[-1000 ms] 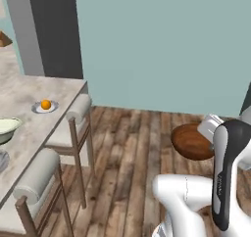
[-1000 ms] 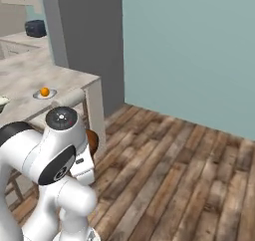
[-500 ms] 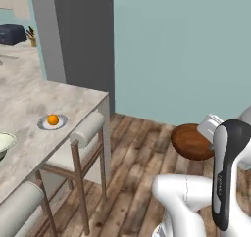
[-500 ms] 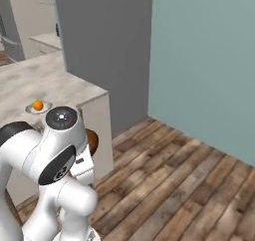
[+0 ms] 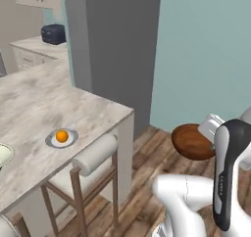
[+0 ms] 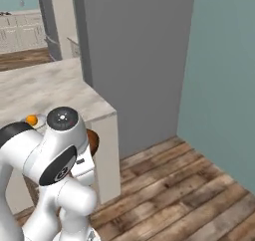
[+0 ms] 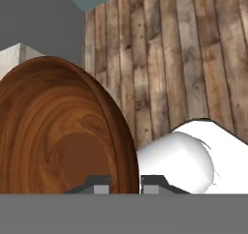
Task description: Take the smaller bowl and place it next to the appetizer plate on the dining counter , and place the larger bowl next to the plate with cooked food.
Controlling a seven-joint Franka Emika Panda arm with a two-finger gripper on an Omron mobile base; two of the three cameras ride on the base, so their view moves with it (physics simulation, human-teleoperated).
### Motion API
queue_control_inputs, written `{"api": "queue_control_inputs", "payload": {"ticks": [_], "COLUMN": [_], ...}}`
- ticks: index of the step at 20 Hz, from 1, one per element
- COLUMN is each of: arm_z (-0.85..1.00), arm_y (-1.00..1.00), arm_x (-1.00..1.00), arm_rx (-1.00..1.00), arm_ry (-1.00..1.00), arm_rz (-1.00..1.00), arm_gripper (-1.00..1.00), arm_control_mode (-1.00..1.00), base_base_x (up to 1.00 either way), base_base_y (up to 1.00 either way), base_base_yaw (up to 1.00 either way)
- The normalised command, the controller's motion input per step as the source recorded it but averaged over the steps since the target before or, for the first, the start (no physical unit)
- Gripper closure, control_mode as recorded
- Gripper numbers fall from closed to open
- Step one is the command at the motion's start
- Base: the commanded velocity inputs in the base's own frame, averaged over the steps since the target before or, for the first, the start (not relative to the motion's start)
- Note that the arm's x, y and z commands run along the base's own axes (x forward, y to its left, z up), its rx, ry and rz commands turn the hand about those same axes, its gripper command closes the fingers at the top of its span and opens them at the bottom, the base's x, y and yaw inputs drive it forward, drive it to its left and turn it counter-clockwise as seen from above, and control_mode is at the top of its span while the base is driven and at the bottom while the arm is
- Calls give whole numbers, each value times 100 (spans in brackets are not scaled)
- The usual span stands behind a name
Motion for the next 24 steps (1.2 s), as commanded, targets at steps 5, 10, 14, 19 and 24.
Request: {"api": "queue_control_inputs", "payload": {"ticks": [5, 10, 14, 19, 24], "arm_z": [0, 0, 0, 0, 0], "arm_y": [0, 0, 0, 0, 0], "arm_x": [0, 0, 0, 0, 0], "arm_rx": [0, 0, 0, 0, 0], "arm_ry": [0, 0, 0, 0, 0], "arm_rz": [0, 0, 0, 0, 0], "arm_gripper": [100, 100, 100, 100, 100], "arm_control_mode": [100, 100, 100, 100, 100], "base_base_x": [75, 19, 26, 87, 35], "base_base_y": [-2, -1, -7, -17, -1], "base_base_yaw": [52, 55, 52, 49, 47]}}
